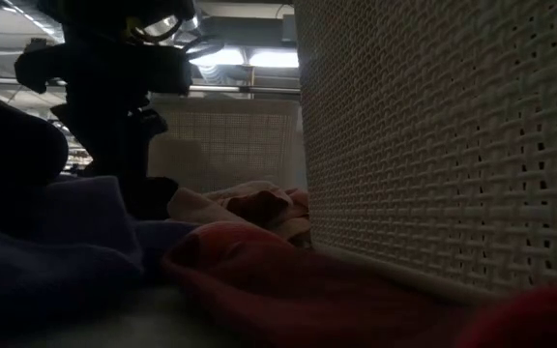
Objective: Sort clothes
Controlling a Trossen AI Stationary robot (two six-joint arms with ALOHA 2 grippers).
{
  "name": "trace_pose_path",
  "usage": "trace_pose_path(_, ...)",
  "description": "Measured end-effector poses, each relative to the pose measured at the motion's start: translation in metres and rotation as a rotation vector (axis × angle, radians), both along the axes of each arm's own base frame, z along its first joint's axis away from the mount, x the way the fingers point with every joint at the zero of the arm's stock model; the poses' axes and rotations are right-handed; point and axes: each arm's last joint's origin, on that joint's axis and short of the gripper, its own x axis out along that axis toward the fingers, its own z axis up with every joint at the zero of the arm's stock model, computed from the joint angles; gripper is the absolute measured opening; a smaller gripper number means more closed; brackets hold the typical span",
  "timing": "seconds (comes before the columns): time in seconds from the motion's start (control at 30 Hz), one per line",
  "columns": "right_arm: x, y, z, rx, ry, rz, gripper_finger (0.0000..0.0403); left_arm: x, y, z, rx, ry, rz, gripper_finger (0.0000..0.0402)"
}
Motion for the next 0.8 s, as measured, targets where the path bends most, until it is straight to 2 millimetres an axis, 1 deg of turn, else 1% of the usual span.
trace_pose_path(0.13, 0.0, 0.0, 0.0, 0.0, 0.0, 0.0, 0.0248, 0.0, -0.002, -0.005, -0.014, -0.038, 0.011, 0.0196)
trace_pose_path(0.3, 0.0, 0.0, 0.0, -0.002, 0.0, -0.01, 0.0248, -0.002, -0.001, -0.018, -0.005, -0.087, 0.015, 0.0196)
trace_pose_path(0.47, 0.0, 0.0, 0.0, -0.002, 0.0, -0.011, 0.0248, -0.009, 0.003, -0.029, 0.104, -0.085, 0.053, 0.0196)
trace_pose_path(0.6, 0.0, 0.0, 0.0, -0.002, 0.0, -0.011, 0.0248, -0.015, 0.007, -0.037, 0.184, -0.072, 0.052, 0.0192)
trace_pose_path(0.7, 0.0, 0.0, 0.0, -0.002, 0.0, -0.011, 0.0248, -0.02, 0.009, -0.042, 0.228, -0.057, 0.043, 0.0171)
trace_pose_path(0.8, 0.0, 0.0, 0.0, -0.002, 0.0, -0.011, 0.0248, -0.023, 0.01, -0.046, 0.238, -0.05, 0.04, 0.0129)
